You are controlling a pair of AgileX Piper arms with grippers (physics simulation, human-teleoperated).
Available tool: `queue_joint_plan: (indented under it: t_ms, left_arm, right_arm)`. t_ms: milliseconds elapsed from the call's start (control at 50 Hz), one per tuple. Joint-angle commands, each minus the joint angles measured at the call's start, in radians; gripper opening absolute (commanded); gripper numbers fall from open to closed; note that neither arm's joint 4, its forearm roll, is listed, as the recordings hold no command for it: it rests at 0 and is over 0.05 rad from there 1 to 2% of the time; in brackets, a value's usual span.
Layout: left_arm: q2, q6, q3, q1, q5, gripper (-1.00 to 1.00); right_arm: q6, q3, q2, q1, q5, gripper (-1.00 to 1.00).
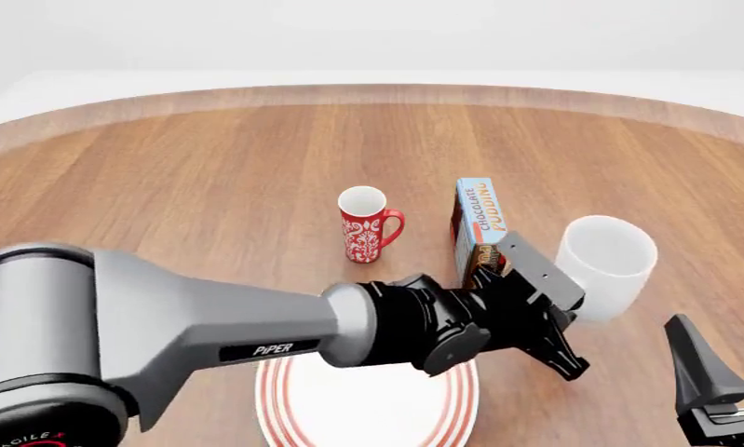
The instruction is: Pick up the white mug and put it on the plate, and put the chocolate pudding to the right of the plate.
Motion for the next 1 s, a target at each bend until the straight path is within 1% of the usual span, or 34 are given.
queue_joint_plan:
  t_ms: [20,260,400,720,1000]
  left_arm:
    - [-0.067,0.012,0.063,0.024,-0.031,-1.00]
    - [-0.141,0.027,0.127,0.032,-0.050,-1.00]
    - [-0.199,0.038,0.189,0.023,-0.070,-1.00]
    - [-0.294,0.078,0.258,0.033,-0.064,-1.00]
    - [-0.360,0.090,0.333,0.024,-0.078,-1.00]
  right_arm:
    - [-0.003,0.001,0.000,-0.001,-0.002,1.00]
    - [-0.004,0.001,0.001,0.000,-0.004,1.00]
    - [-0.005,0.000,0.003,0.001,-0.007,1.00]
    - [-0.005,-0.001,0.005,0.003,-0.009,1.00]
    - [-0.006,-0.002,0.003,0.003,-0.007,1.00]
